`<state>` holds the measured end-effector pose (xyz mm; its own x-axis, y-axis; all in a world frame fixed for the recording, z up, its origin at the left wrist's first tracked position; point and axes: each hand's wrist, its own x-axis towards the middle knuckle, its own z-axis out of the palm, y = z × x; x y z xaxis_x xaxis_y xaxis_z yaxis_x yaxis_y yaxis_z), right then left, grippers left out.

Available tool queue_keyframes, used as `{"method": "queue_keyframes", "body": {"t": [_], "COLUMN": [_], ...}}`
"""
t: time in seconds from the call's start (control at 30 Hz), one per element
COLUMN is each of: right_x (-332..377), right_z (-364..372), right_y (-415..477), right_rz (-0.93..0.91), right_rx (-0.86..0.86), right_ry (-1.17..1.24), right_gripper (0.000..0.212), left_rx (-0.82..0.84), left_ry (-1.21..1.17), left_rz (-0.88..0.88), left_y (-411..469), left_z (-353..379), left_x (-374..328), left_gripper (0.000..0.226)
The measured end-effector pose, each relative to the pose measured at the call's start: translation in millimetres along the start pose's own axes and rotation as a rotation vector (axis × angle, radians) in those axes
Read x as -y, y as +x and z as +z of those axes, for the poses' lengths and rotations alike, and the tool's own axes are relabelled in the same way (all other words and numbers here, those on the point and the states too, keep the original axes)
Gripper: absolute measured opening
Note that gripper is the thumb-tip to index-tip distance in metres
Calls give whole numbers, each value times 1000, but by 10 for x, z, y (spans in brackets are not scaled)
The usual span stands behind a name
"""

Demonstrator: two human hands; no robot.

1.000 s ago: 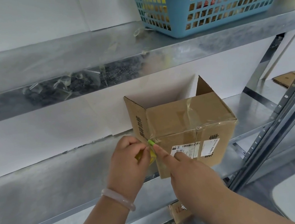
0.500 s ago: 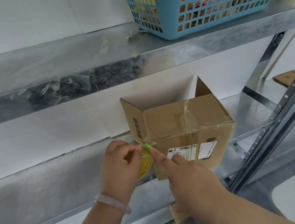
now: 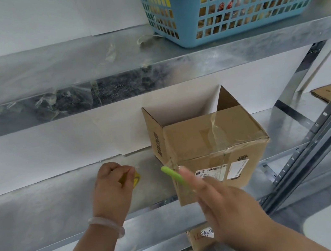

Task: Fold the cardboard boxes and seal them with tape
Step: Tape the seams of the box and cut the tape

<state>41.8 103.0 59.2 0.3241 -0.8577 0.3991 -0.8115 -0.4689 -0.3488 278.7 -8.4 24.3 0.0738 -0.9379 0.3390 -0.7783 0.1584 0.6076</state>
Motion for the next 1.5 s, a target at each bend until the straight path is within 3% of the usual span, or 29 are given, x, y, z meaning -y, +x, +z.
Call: {"method": "queue_keyframes", "body": {"t": [0.1, 0.2, 0.27, 0.37, 0.47, 0.63, 0.73, 0.8, 0.87, 0.93, 1.03, 1.13, 1.23, 1.37, 1.5], "right_x": [-350, -772, -1070, -1641, -2052, -2177, -2197, -2236, -2241, -2140, -1632, -1122, -1017, -979, -959], "right_z": [-166, -274, -308, -305, -153, -18, 19, 54, 17, -108, -363, -436, -342, -295, -231], "right_y": [-277, -521, -541, -319, -24, 169, 189, 186, 153, 85, 11, 58, 139, 270, 332], "right_rz": [49, 497, 775, 1014, 1029, 1017, 952, 929, 907, 939, 878, 744, 726, 780, 832], "right_rx": [-348, -546, -488, -185, 73, 190, 269, 246, 155, -86, -520, -527, -438, -506, -565], "right_ry": [50, 140, 173, 76, -84, -22, -98, -105, 27, 245, 755, 977, 963, 1007, 899], "right_gripper": [48, 35, 28, 42, 50, 18, 14, 21, 29, 45, 45, 44, 59, 76, 67], "left_rx": [-5, -42, -70, -113, -117, -7, 96, 110, 23, -106, -202, -135, -158, -184, -221], "left_ry": [174, 300, 375, 400, 405, 468, 477, 453, 313, -6, -559, -875, -934, -800, -707], "left_rz": [84, 208, 235, 159, 98, 51, -41, -67, -95, -155, -114, -183, -295, -354, -402], "left_y": [93, 221, 241, 189, 94, -186, -339, -353, -327, -332, -424, -493, -452, -376, -359], "left_z": [80, 178, 270, 470, 644, 824, 843, 827, 765, 643, 527, 570, 614, 616, 698], "left_x": [174, 321, 416, 551, 604, 674, 692, 631, 449, 48, -760, -1358, -1627, -1710, -1639], "left_gripper": [15, 35, 38, 38, 37, 36, 39, 40, 44, 47, 53, 51, 42, 48, 43]}}
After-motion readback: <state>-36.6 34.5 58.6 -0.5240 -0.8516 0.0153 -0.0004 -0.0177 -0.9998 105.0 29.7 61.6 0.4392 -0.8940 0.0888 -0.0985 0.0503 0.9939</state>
